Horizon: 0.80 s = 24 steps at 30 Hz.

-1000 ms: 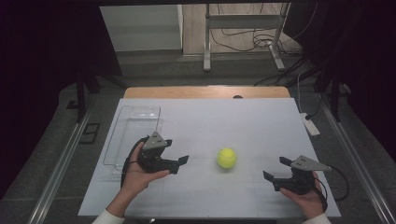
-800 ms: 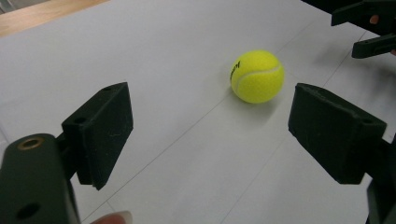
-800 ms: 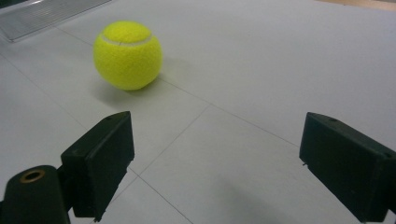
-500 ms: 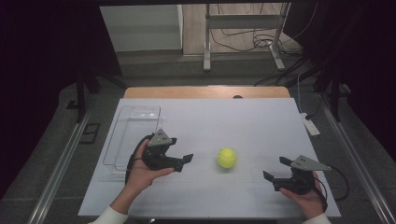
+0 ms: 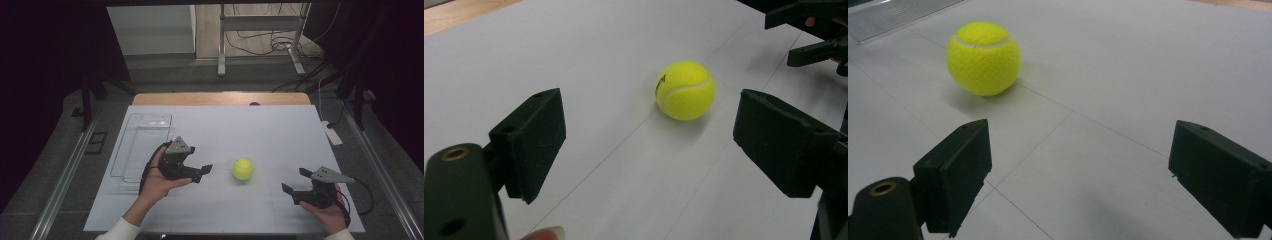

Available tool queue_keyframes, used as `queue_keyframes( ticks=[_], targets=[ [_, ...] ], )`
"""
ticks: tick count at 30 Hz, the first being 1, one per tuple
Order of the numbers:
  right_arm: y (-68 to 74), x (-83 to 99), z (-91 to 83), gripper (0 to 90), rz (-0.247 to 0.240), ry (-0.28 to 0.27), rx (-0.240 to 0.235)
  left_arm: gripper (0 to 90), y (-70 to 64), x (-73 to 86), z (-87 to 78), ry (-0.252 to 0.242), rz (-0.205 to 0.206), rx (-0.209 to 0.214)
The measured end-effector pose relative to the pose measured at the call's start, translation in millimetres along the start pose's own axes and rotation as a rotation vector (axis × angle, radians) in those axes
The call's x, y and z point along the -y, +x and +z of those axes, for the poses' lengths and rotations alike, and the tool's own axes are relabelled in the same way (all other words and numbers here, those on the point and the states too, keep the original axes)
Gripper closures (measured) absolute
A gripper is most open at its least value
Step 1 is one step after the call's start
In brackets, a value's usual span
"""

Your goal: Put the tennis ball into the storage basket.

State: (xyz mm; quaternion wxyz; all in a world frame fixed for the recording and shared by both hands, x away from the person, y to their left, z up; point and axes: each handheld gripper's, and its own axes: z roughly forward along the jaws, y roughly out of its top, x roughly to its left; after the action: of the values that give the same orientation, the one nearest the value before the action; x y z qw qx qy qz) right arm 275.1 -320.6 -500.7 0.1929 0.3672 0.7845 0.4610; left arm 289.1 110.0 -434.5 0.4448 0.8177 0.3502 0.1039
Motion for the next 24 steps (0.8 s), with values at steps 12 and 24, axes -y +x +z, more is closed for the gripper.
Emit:
queue_keyframes(
  ticks=[12,24],
  targets=[
    [-0.5,0.2,0.2,10.6,-0.003,0.002,0.001,14.2,-4.8,-9.6,6.4,-0.005,0.014,0.024],
    [-0.8,0.4,0.2,10.6,0.001,0.001,0.001,13.7,-9.7,-17.9,15.4,0.008,0.029,0.049]
  ],
)
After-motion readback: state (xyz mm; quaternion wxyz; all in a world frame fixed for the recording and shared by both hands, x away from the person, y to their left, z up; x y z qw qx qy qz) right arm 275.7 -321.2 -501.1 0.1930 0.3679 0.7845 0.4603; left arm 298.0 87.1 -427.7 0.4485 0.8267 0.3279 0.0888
